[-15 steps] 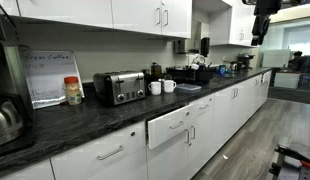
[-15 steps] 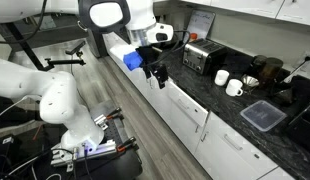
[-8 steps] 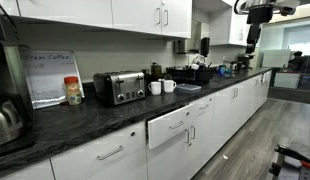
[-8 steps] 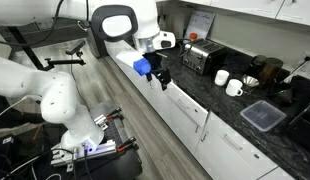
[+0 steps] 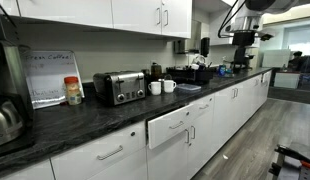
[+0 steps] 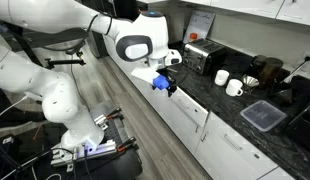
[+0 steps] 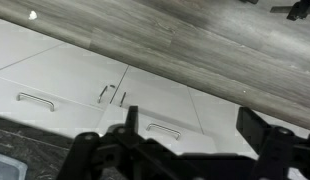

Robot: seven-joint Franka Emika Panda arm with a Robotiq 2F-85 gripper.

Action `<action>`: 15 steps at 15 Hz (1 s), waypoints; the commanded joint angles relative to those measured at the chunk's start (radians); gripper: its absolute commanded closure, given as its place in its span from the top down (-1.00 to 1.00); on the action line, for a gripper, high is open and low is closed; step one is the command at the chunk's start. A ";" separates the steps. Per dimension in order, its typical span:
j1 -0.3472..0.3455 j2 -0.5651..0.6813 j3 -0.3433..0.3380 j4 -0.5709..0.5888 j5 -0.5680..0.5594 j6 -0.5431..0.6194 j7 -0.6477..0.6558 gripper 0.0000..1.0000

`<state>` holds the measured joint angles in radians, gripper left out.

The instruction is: Open the second drawer from the right

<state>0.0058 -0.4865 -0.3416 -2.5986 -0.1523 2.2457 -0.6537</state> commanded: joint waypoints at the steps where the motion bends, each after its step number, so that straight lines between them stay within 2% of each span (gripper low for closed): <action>1: 0.019 0.131 0.003 -0.005 0.060 0.110 -0.106 1.00; 5: 0.049 0.274 0.027 0.005 0.154 0.216 -0.219 1.00; 7: 0.052 0.332 0.055 0.019 0.196 0.216 -0.258 1.00; 8: 0.013 0.264 0.074 -0.008 0.168 0.196 -0.214 1.00; 11: 0.015 0.319 0.097 0.003 0.183 0.204 -0.226 1.00; 15: 0.015 0.321 0.098 0.009 0.183 0.204 -0.227 1.00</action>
<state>0.0660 -0.1663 -0.2907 -2.5897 0.0192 2.4528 -0.8741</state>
